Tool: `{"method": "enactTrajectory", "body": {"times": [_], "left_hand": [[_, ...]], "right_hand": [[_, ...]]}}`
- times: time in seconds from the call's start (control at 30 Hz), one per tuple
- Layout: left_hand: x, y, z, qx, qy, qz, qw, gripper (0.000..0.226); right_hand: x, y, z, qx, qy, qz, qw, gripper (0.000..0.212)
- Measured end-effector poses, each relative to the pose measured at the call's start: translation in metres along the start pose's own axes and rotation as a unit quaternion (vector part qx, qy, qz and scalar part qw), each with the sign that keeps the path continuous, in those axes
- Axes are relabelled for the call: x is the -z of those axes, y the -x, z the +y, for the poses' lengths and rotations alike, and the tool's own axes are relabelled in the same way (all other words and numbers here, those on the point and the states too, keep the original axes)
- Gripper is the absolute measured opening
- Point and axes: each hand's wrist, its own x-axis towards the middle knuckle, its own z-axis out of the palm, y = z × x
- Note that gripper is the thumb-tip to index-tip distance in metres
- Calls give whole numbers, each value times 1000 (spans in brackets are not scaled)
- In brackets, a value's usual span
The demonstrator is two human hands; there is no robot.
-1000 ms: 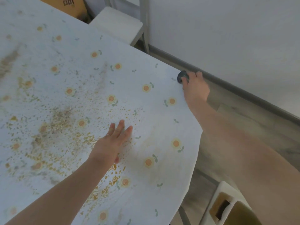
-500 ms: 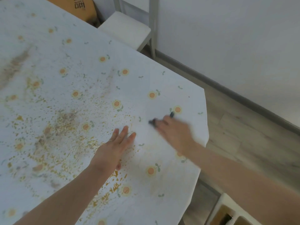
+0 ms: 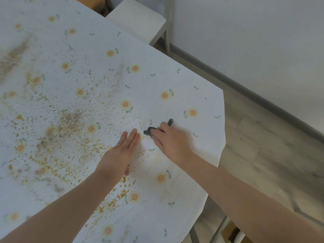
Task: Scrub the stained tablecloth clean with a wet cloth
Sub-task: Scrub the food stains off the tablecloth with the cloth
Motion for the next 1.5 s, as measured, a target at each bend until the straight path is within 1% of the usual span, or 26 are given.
{"method": "enactTrajectory", "body": {"times": [0.07, 0.1, 0.13, 0.2, 0.27, 0.33, 0.37, 0.43, 0.5, 0.57, 0.6, 0.67, 0.73, 0.8, 0.9, 0.97, 1.03, 1.07, 1.1, 1.17, 1.23, 1.3, 1.37, 1.43, 1.47, 1.5], "left_hand": [[-2, -1, 0, 0, 2, 4, 1000, 146], [-1, -2, 0, 0, 4, 7, 1000, 146], [0, -2, 0, 0, 5, 9, 1000, 145], [1, -1, 1, 0, 10, 9, 1000, 143], [2, -1, 1, 3, 10, 6, 1000, 141], [4, 1, 1, 7, 6, 3, 1000, 141], [5, 2, 1, 7, 7, 1, 1000, 140], [6, 3, 1, 7, 12, -1, 1000, 139], [8, 3, 2, 7, 8, 0, 1000, 139], [9, 3, 2, 5, 10, 4, 1000, 139], [10, 4, 3, 4, 13, 7, 1000, 140], [9, 4, 2, 5, 14, 5, 1000, 141], [7, 3, 2, 4, 14, 1, 1000, 139], [5, 2, 2, 5, 9, 5, 1000, 138], [3, 4, 9, 12, 0, 2, 1000, 133], [4, 4, 12, 20, 0, 3, 1000, 131], [7, 2, 10, 17, 5, 4, 1000, 133], [8, 2, 8, 15, 8, 1, 1000, 134], [9, 2, 5, 14, 7, -4, 1000, 135], [12, 4, 2, 10, -2, -9, 1000, 135], [14, 7, 1, 1, 8, -6, 1000, 133], [14, 8, 0, -6, 20, -5, 1000, 130], [13, 8, 1, -9, 13, -1, 1000, 130], [13, 9, 3, -6, -4, -3, 1000, 130], [13, 9, 5, -6, -14, -4, 1000, 130], [12, 11, 5, -4, -19, -9, 1000, 129]], "right_hand": [[12, 13, 26, 11, 16, 15, 1000, 19], [19, 8, 46, -8, 42, 34, 999, 20], [28, -6, 67, -49, 77, 49, 995, 22], [45, -43, 105, -164, 124, 69, 976, 31], [55, -82, 131, -265, 114, 112, 951, 37], [53, -118, 130, -318, 90, 137, 934, 38], [49, -130, 116, -320, 85, 131, 934, 36], [31, -139, 75, -254, 92, 93, 958, 28], [11, -124, 28, -139, 98, 64, 983, 24], [-7, -77, -9, -35, 82, 17, 996, 22], [-10, -47, -20, -1, 55, -6, 998, 24], [-8, 7, -15, 34, 9, -22, 999, 24], [4, 34, 19, 37, 20, 5, 999, 25], [22, 26, 65, -6, 74, 51, 996, 30], [46, -22, 120, -165, 126, 93, 974, 34], [56, -53, 132, -258, 111, 124, 952, 32], [49, -70, 111, -315, 99, 121, 936, 28], [40, -71, 90, -309, 98, 121, 938, 26], [28, -69, 66, -280, 91, 131, 947, 25], [2, -46, 12, -177, 63, 127, 974, 21], [-19, 7, -36, -74, 21, 58, 995, 14], [-27, 66, -60, -7, -49, 10, 999, 16], [-29, 116, -58, 57, -51, -19, 997, 15], [-21, 129, -30, 106, 0, -13, 994, 17], [-13, 123, -10, 98, 33, 3, 995, 17], [-5, 109, 13, 67, 77, 33, 994, 16]]}}
